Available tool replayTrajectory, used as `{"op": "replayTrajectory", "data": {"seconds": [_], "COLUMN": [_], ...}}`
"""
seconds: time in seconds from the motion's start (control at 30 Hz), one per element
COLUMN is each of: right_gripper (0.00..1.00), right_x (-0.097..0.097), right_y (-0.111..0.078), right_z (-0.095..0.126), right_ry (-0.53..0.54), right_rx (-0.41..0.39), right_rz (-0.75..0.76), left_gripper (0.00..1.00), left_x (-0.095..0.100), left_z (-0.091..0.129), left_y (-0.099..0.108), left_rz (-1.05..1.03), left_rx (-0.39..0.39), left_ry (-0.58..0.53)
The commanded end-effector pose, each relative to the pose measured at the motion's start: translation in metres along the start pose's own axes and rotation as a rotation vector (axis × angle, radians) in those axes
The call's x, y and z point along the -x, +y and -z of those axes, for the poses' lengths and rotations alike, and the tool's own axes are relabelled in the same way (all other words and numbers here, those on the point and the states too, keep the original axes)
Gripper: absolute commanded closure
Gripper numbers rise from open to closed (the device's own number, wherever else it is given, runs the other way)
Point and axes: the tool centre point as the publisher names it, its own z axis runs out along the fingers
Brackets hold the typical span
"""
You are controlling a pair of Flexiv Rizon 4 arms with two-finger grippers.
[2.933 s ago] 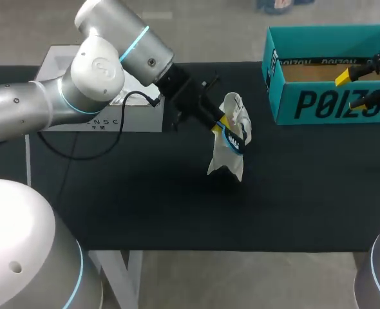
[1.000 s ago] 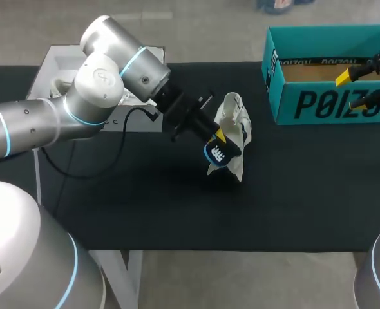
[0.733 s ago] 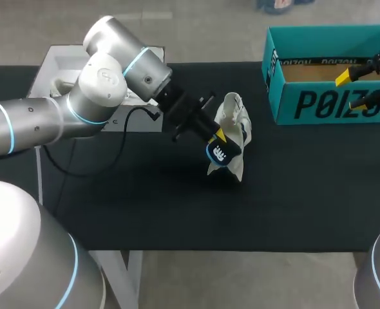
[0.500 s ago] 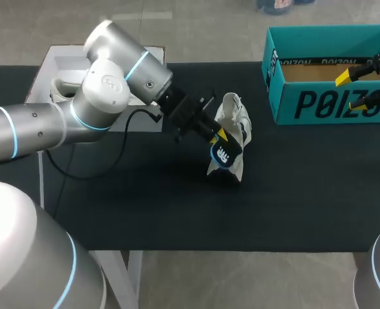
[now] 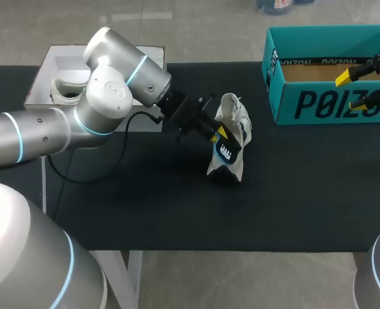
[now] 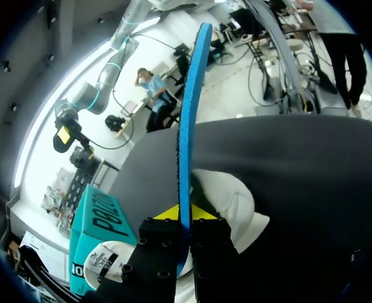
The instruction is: Take the shoe out of the shoebox, open the shoe tongue, remove and reinsert the insole, then place the shoe into the shoebox
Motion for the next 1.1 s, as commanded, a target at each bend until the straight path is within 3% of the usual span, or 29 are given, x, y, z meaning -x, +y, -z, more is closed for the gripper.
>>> {"op": "replayTrajectory", "data": {"seconds": [0.03, 0.2, 0.3, 0.37, 0.4, 0.5, 0.6, 0.67, 0.7, 0.73, 0.77, 0.8, 1.1], "right_gripper": [0.0, 0.0, 0.0, 0.0, 0.0, 0.0, 0.0, 0.0, 0.0, 0.0, 0.0, 0.0, 0.0], "right_x": [0.0, 0.0, 0.0, 0.0, 0.0, 0.0, 0.0, 0.0, 0.0, 0.0, 0.0, 0.0, 0.0], "right_y": [0.0, 0.0, 0.0, 0.0, 0.0, 0.0, 0.0, 0.0, 0.0, 0.0, 0.0, 0.0, 0.0], "right_z": [0.0, 0.0, 0.0, 0.0, 0.0, 0.0, 0.0, 0.0, 0.0, 0.0, 0.0, 0.0, 0.0], "right_ry": [-0.004, -0.004, -0.004, -0.004, -0.004, -0.004, -0.004, -0.004, -0.004, -0.004, -0.004, -0.004, -0.004], "right_rx": [0.0, 0.0, 0.0, 0.0, 0.0, 0.0, 0.0, 0.0, 0.0, 0.0, 0.0, 0.0, 0.0], "right_rz": [-0.001, -0.001, -0.001, -0.001, -0.001, -0.001, -0.001, -0.001, -0.001, -0.001, -0.001, -0.001, -0.001], "left_gripper": [1.0, 1.0, 0.98, 0.51, 0.41, 0.31, 0.37, 0.55, 0.58, 0.67, 0.94, 1.0, 1.0], "left_x": [0.006, 0.006, 0.005, 0.004, 0.004, 0.003, 0.002, 0.001, 0.0, -0.001, -0.002, -0.003, 0.0], "left_z": [-0.005, -0.007, -0.006, -0.004, -0.003, 0.0, 0.002, 0.003, 0.004, 0.003, 0.002, 0.001, -0.007], "left_y": [0.011, 0.017, 0.01, 0.003, 0.0, -0.008, -0.017, -0.021, -0.023, -0.024, -0.025, -0.025, -0.008], "left_rz": [0.004, 0.021, 0.017, 0.009, 0.003, -0.006, -0.017, -0.023, -0.024, -0.029, -0.029, -0.029, 0.01], "left_rx": [-0.003, -0.006, -0.021, -0.029, -0.031, -0.04, -0.05, -0.053, -0.053, -0.054, -0.053, -0.053, -0.04], "left_ry": [0.007, 0.019, 0.023, 0.02, 0.02, 0.023, 0.021, 0.024, 0.024, 0.033, 0.034, 0.035, 0.022]}}
